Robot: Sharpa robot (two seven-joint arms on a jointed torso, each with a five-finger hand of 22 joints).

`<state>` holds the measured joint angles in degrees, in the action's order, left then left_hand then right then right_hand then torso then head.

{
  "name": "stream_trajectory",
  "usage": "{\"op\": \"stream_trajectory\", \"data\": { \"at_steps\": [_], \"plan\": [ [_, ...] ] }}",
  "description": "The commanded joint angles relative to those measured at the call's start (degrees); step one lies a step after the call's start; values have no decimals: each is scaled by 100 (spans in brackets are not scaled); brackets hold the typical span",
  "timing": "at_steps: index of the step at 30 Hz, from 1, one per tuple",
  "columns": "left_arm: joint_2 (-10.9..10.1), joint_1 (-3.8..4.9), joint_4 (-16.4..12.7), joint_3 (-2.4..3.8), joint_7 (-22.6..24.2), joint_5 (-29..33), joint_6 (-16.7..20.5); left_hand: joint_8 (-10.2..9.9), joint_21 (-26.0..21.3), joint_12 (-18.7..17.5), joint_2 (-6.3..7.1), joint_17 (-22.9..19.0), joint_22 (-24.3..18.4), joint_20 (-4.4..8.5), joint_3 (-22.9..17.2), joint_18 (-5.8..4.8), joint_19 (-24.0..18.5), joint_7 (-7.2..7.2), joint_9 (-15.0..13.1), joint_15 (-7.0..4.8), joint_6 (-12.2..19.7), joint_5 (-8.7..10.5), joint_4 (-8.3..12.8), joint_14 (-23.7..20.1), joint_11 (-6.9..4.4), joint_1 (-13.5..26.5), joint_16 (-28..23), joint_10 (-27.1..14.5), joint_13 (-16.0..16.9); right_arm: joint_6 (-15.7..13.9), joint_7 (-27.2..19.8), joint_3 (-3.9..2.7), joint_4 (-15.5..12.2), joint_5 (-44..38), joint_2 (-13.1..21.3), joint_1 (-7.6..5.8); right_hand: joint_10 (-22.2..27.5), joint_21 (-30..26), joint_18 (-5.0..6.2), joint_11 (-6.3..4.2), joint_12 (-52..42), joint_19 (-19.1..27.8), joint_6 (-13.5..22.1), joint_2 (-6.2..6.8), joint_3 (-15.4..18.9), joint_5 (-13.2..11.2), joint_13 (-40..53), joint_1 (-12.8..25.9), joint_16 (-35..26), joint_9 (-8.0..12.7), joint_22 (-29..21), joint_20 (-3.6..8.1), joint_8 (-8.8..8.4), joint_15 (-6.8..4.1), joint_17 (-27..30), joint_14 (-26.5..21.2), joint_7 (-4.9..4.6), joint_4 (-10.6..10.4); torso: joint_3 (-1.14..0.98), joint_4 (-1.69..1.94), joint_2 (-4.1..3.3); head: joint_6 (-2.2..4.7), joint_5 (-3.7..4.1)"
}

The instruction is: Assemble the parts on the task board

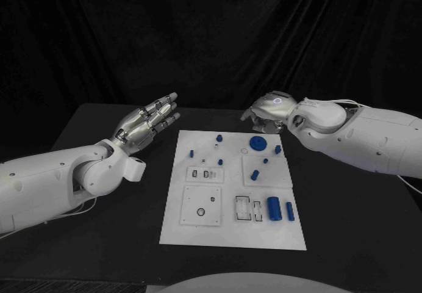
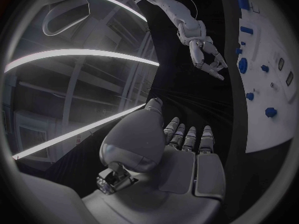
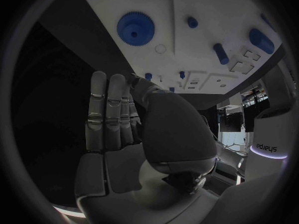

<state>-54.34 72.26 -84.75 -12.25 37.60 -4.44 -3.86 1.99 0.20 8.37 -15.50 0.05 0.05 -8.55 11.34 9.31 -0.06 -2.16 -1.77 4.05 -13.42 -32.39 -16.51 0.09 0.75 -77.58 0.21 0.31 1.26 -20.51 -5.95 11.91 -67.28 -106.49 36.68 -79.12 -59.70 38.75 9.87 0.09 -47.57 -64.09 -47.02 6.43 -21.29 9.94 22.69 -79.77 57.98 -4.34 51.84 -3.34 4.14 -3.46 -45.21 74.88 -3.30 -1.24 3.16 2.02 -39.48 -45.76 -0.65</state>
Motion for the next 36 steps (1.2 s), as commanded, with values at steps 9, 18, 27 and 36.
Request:
{"op": "stream_trajectory", "data": {
  "at_steps": [9,18,27,36],
  "plan": [
    [-10,-37,23,5,50,-5,-117,37,-20,96,-10,-2,-5,14,-47,-47,6,-119,-11,-51,-17,-42,1,-6,118,-78,-15,25,15,16,435,-2,-97,304,332,260,-2834,3096,-510,-217,-4071,-1619,-349,18,555,-108,6419,1091,2745,-110,2484,178,140,-159,-3804,1294,43,-785,-2,-12,30,26,36],
    [-4,-47,55,5,16,-5,-161,93,-20,122,-13,-1,-5,9,-56,-35,6,-197,-37,-52,-205,-45,-2,-5,162,-80,-11,29,17,57,555,-1,-46,315,374,451,-3030,4551,-834,-290,-4243,-2322,-458,31,742,20,6731,1301,3121,-224,3473,299,158,-261,-4349,1487,104,-1071,-26,-27,22,5,-4],
    [2,-56,72,5,-14,-5,-217,110,-20,132,-17,0,-5,2,-61,-33,6,-215,-42,-48,-247,-48,-1,-4,181,-82,-9,30,18,-29,473,-2,-6,316,350,499,-3030,4844,-905,-295,-4243,-2438,-240,33,701,554,6731,1248,3202,-359,3671,293,79,-260,-4479,1512,120,-1141,-15,-9,14,23,11],
    [-1,-60,90,5,-64,-5,-278,142,-20,149,-18,0,-5,-7,-69,-27,6,-248,-52,-47,-332,-54,1,-5,215,-89,-10,32,20,2,498,-2,58,316,302,513,-3030,4818,-897,-326,-4243,-2419,23,18,628,597,6731,1080,3202,-402,3666,309,-3,-284,-4479,1512,159,-991,-9,-14,25,-7,3]
  ]
}}
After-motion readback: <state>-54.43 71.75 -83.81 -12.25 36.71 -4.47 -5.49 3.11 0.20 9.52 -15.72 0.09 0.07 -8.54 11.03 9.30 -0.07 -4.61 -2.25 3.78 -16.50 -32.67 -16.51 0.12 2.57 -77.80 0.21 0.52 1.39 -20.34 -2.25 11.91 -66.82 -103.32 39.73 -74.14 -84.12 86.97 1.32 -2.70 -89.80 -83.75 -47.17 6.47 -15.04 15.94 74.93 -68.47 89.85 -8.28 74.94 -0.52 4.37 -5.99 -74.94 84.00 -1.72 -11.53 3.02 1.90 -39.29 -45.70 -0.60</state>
